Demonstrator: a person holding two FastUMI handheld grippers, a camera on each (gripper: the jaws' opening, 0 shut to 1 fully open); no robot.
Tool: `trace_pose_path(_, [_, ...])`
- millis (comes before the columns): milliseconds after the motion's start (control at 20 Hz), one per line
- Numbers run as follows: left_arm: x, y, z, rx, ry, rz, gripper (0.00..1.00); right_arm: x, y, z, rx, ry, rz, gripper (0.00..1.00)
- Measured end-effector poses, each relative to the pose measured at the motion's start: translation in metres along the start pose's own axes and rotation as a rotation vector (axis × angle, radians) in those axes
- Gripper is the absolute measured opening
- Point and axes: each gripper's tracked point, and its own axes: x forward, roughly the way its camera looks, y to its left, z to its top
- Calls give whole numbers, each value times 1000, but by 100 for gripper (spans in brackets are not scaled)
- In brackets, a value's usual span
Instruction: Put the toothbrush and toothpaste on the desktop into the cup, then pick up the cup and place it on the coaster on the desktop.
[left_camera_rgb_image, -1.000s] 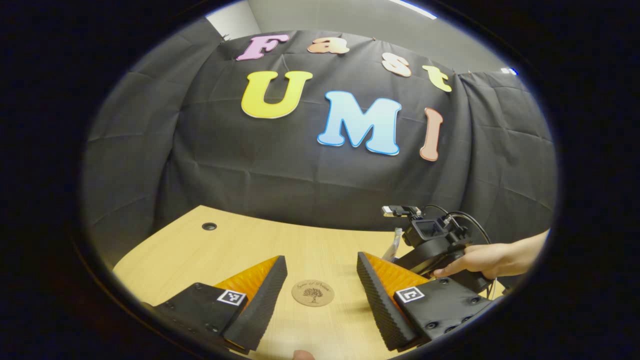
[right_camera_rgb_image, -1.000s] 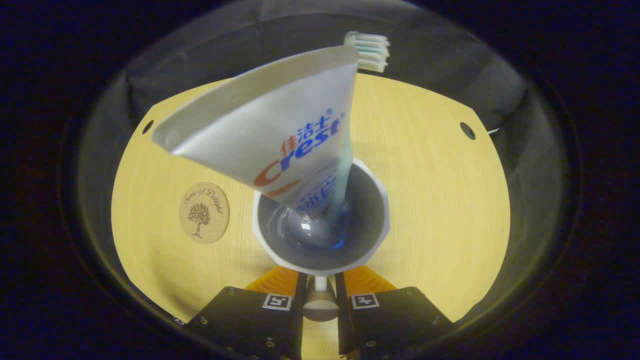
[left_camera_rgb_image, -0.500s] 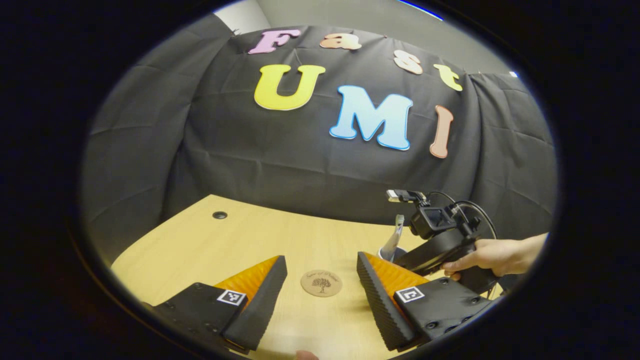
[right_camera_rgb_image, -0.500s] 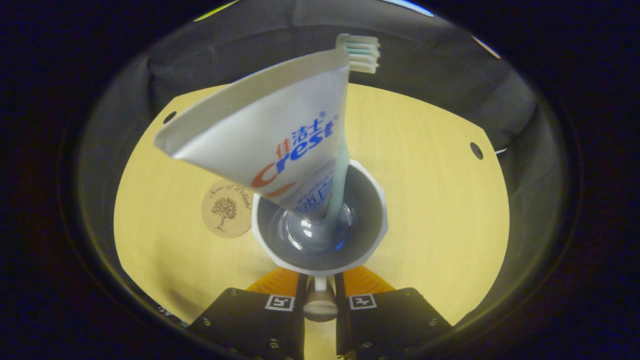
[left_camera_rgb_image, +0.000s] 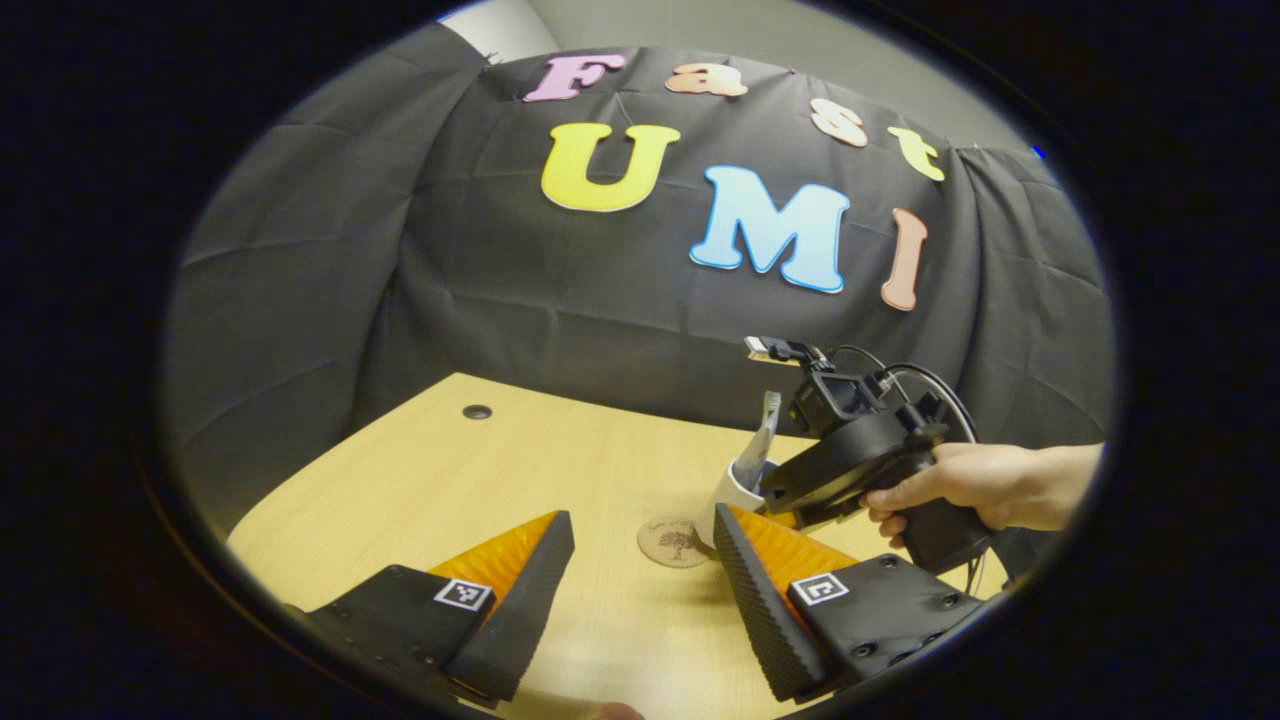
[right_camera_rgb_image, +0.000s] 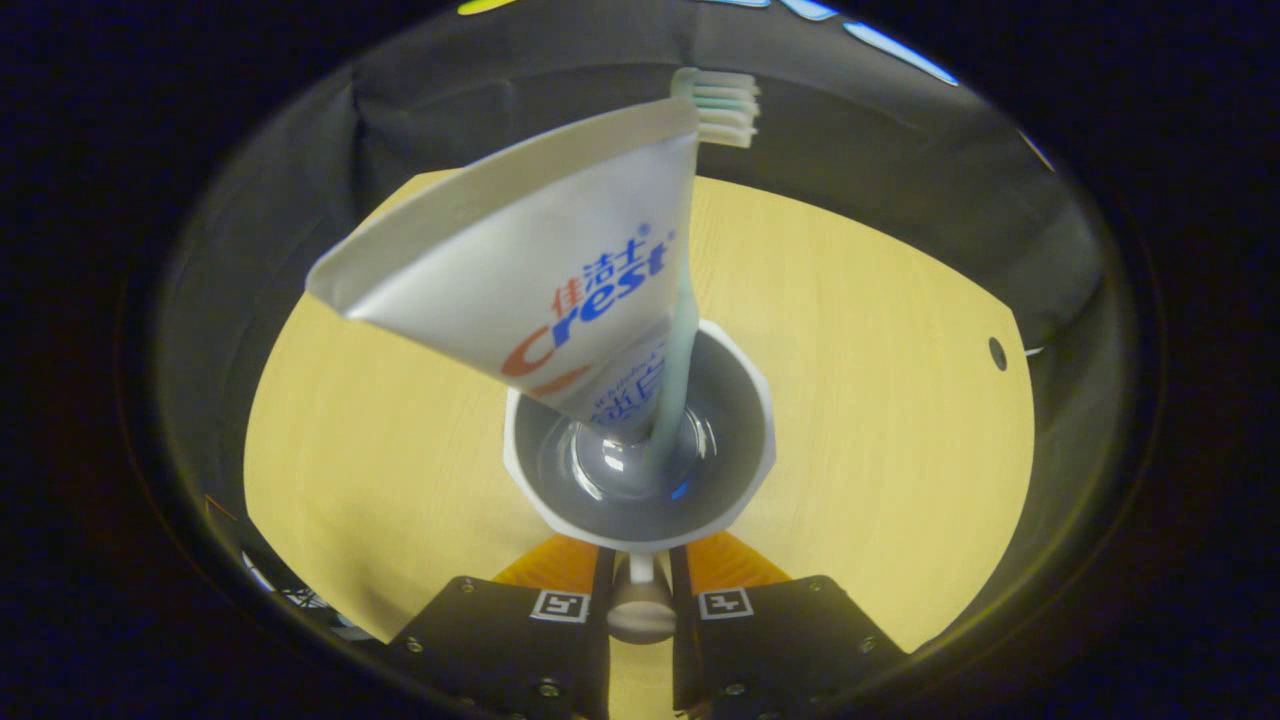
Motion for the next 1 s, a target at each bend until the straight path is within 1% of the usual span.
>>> trace_pose_path(400, [-10,25,-6,-31,13,37,93,18,31,11,-37,41,23,25])
trace_pose_path(450, [-10,28,-6,-34,17,40,93,20,33,11,-42,50,26,23])
trace_pose_path(550, [-10,32,-9,-41,23,45,93,24,37,10,-59,58,18,27])
trace_pose_path(600, [-10,34,-9,-44,25,48,93,24,36,8,-64,63,10,25])
trace_pose_path(700, [-10,36,-9,-49,27,53,93,25,35,9,-76,66,3,25])
trace_pose_path(950, [-9,37,-9,-52,28,54,93,12,36,15,-40,51,43,30])
trace_pose_path(1000, [-9,34,-9,-50,28,49,93,7,36,15,-34,37,51,34])
